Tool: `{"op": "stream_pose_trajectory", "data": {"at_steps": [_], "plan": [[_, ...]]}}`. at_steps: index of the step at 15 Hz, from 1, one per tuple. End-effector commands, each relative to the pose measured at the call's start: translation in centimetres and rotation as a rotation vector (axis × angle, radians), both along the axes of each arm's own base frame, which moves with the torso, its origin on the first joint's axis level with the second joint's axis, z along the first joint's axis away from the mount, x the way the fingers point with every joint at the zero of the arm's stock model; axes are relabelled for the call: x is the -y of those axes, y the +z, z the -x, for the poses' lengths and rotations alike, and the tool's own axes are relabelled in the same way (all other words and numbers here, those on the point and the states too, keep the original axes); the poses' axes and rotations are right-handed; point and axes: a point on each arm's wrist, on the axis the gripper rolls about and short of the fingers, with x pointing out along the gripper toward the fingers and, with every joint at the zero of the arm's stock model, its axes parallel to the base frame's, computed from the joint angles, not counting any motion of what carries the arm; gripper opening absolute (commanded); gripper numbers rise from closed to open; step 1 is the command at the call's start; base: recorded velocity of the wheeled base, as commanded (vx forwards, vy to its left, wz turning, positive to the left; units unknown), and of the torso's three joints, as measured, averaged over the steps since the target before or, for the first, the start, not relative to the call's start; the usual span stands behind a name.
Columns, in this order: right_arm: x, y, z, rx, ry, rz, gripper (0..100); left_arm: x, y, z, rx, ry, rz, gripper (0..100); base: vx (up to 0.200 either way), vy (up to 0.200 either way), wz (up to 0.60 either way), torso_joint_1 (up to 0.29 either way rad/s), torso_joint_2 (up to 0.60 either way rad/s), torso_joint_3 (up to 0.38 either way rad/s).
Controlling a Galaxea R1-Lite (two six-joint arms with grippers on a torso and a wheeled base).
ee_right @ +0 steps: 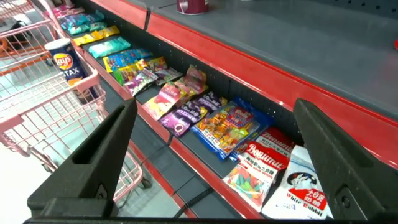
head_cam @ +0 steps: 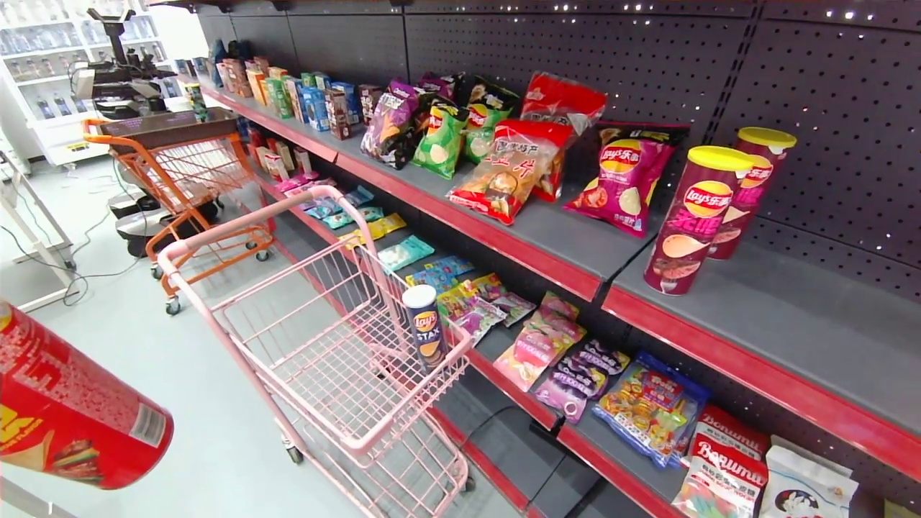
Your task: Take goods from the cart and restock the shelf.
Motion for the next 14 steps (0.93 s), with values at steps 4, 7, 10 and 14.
{"op": "stream_pose_trajectory", "data": {"at_steps": [4, 7, 10, 14], "plan": [[0.0, 0.0, -0.01, -0.001, 0.0, 0.001, 100, 0.02, -0.3, -0.11, -0.006, -0.002, -0.026, 0, 0.0, 0.0, -0.6, 0.002, -0.01, -0.002], [0.0, 0.0, -0.01, -0.001, 0.0, 0.001, 100, 0.02, -0.52, -0.16, -0.014, -0.001, -0.027, 0, 0.0, 0.0, -0.6, 0.014, 0.0, -0.002], [0.0, 0.0, -0.01, -0.001, 0.0, 0.001, 100, 0.02, -0.72, -0.18, -0.017, 0.002, -0.027, 0, 0.0, 0.0, -0.6, 0.004, 0.0, 0.002], [0.0, 0.0, -0.01, -0.001, 0.0, 0.001, 100, 0.0, -0.86, -0.18, -0.021, 0.01, -0.03, 0, 0.0, 0.0, -0.6, 0.001, 0.0, 0.004]]}}
